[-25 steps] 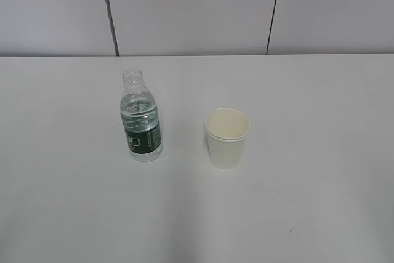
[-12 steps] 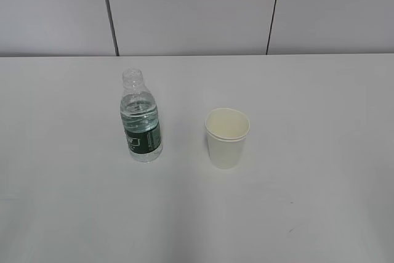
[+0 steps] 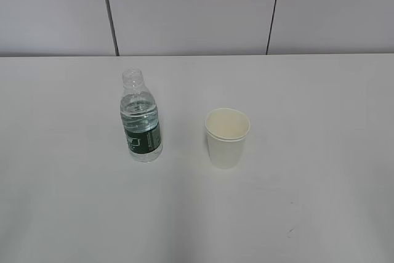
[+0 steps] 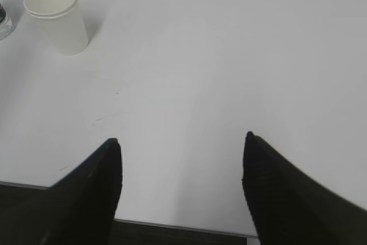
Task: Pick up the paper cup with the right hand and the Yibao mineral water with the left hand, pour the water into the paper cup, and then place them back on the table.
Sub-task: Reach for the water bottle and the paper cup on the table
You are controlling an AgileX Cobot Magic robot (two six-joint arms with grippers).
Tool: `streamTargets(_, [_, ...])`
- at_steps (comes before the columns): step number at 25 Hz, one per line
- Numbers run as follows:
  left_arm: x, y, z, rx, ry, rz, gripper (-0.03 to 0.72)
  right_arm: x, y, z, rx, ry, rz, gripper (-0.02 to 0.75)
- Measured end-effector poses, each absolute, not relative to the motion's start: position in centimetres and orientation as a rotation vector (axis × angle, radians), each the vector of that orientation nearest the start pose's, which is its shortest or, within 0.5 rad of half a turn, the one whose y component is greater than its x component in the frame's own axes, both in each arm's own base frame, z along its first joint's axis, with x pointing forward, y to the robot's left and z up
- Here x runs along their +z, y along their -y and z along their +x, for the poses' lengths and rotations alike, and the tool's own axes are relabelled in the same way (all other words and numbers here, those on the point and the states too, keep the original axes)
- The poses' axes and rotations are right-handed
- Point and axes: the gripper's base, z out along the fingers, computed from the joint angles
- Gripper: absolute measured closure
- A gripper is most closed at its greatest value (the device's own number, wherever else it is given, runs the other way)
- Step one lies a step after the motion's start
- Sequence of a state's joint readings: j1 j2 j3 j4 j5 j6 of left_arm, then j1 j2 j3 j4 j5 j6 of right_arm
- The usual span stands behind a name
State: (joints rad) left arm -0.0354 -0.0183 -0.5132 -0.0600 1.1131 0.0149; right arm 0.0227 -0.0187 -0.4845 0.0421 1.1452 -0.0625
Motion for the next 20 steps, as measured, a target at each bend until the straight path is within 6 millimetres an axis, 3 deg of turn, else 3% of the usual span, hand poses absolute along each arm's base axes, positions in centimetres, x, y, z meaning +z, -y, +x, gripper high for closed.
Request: streamTargets(20, [27.79, 0.08, -1.16, -0.031, -2.055, 0.053, 0.104, 26.62, -0.3, -0.98, 0.025, -2.123, -0.093, 0.218])
